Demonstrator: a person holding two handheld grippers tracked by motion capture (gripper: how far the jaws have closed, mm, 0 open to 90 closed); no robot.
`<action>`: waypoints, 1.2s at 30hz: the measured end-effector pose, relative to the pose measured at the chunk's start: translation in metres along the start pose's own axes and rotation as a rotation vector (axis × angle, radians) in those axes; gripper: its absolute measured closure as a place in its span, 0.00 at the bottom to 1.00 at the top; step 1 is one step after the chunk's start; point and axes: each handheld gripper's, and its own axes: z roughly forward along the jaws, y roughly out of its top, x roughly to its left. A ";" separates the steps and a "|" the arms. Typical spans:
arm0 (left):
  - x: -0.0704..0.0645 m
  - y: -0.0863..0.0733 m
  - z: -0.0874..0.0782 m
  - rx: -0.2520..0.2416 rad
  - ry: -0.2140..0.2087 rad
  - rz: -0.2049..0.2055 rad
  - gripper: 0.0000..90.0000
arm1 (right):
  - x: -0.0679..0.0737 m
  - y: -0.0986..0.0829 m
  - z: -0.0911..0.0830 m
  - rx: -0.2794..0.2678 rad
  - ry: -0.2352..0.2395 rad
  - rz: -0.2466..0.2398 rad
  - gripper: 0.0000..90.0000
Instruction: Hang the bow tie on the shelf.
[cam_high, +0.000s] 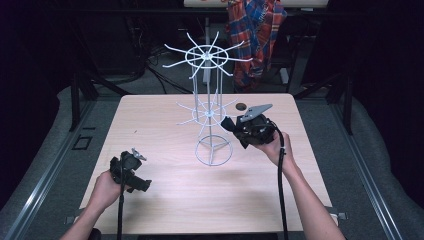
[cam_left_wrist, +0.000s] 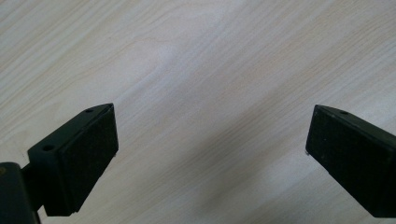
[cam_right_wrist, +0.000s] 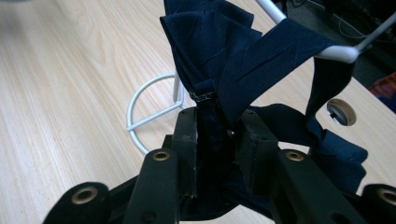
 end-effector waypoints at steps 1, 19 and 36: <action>0.000 0.000 0.000 0.000 0.000 0.000 0.03 | 0.000 0.000 0.000 0.000 0.000 0.000 0.77; -0.001 0.000 0.001 0.010 -0.003 0.007 0.03 | 0.004 0.006 -0.009 -0.124 -0.074 0.091 0.88; 0.000 -0.001 0.001 0.004 -0.009 0.002 0.02 | 0.017 0.021 0.002 -0.108 -0.140 0.111 0.98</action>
